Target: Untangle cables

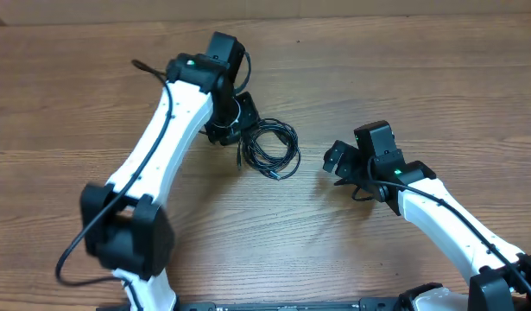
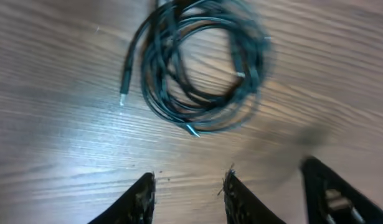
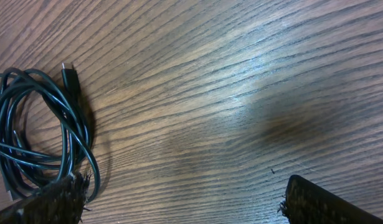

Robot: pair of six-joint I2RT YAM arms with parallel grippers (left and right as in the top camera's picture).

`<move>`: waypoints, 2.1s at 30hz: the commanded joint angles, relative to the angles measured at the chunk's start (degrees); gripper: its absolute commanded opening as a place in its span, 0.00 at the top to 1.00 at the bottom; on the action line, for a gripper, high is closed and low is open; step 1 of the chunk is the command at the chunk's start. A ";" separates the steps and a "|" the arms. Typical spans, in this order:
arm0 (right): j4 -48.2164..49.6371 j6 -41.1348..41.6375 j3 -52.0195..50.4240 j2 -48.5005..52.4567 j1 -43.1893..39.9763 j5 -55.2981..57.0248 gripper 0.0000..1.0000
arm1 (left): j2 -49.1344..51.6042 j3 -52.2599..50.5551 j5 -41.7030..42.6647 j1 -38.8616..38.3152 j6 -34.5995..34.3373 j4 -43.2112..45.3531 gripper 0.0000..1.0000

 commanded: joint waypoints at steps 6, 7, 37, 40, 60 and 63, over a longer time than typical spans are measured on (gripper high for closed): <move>-0.02 -0.63 1.03 0.37 -0.22 -0.07 0.00 | 9.03 -0.37 -5.14 -2.29 -7.37 -1.27 0.53; -0.02 -0.63 1.03 0.55 -0.22 -0.07 0.00 | 9.11 -0.52 -5.75 -2.40 -7.69 -1.27 0.53; 0.52 -0.24 1.03 3.02 -0.22 -0.07 0.00 | 7.34 -14.12 -10.60 -2.08 -10.93 15.50 0.96; 0.72 -0.24 1.03 3.02 -0.22 -0.07 0.00 | 4.61 -9.44 -10.40 -0.81 -7.45 9.70 0.96; 5.68 -8.87 1.09 2.99 -0.22 -33.46 0.00 | -3.50 -6.62 0.26 -0.76 -7.50 8.11 0.96; 10.82 6.69 1.09 3.02 -0.22 -33.51 0.00 | -3.50 -6.62 0.81 -0.76 -11.28 7.52 0.96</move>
